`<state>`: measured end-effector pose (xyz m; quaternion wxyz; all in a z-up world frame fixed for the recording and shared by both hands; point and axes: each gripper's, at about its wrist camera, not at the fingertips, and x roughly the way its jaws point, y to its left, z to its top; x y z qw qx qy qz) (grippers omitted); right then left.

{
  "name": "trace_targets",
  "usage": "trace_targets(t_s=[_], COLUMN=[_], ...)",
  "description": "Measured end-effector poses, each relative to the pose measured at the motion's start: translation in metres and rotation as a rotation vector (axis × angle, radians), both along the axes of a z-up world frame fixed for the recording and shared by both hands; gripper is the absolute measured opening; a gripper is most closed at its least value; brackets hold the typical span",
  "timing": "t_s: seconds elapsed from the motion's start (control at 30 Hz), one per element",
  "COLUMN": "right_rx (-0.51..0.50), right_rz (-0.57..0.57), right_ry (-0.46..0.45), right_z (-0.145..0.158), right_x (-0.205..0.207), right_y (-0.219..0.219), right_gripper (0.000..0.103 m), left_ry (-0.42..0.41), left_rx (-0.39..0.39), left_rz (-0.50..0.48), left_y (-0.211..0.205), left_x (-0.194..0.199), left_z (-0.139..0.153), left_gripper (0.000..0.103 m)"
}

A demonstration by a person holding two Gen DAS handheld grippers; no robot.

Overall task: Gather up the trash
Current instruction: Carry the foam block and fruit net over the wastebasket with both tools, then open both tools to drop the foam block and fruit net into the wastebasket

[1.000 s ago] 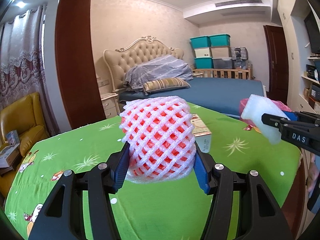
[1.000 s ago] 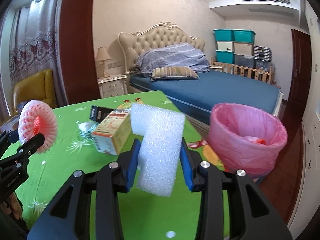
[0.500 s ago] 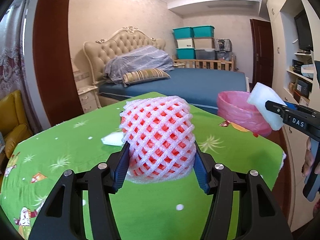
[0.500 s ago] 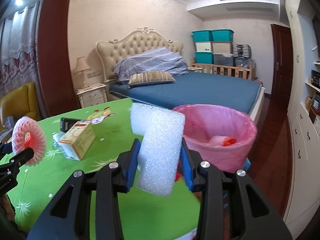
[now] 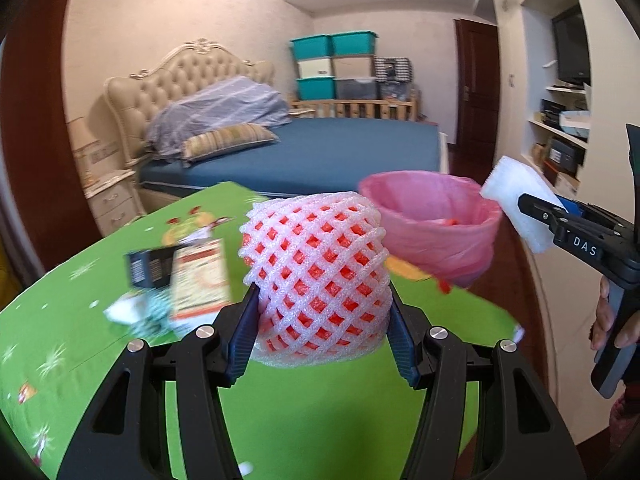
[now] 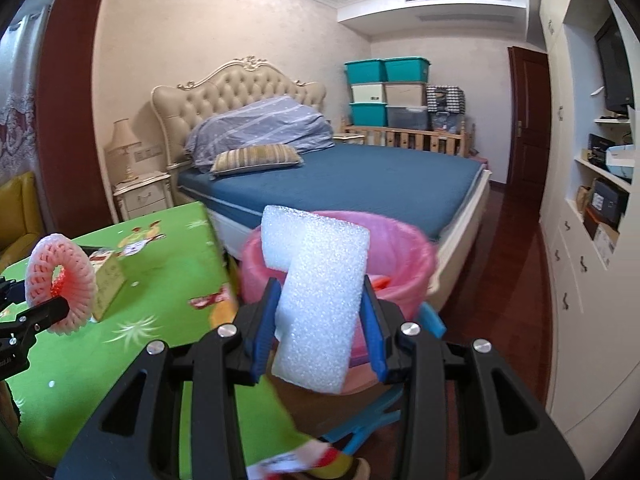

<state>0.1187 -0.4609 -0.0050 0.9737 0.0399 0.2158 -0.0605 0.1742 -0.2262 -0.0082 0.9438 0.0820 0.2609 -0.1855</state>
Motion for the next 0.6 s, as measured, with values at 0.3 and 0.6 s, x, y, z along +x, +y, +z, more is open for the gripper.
trace_targets(t_s=[0.3, 0.6], right_rx=[-0.01, -0.011], right_rz=[-0.022, -0.002], right_ry=[-0.01, 0.004], right_z=[0.007, 0.004], right_x=[0.019, 0.067], right_y=[-0.038, -0.056], right_gripper=[0.038, 0.039], left_ry=[0.043, 0.085], left_rx=[-0.033, -0.055], left_rz=[-0.141, -0.172], left_y=[-0.074, -0.137], left_x=[0.048, 0.118], left_z=[0.023, 0.039], left_gripper=[0.055, 0.056])
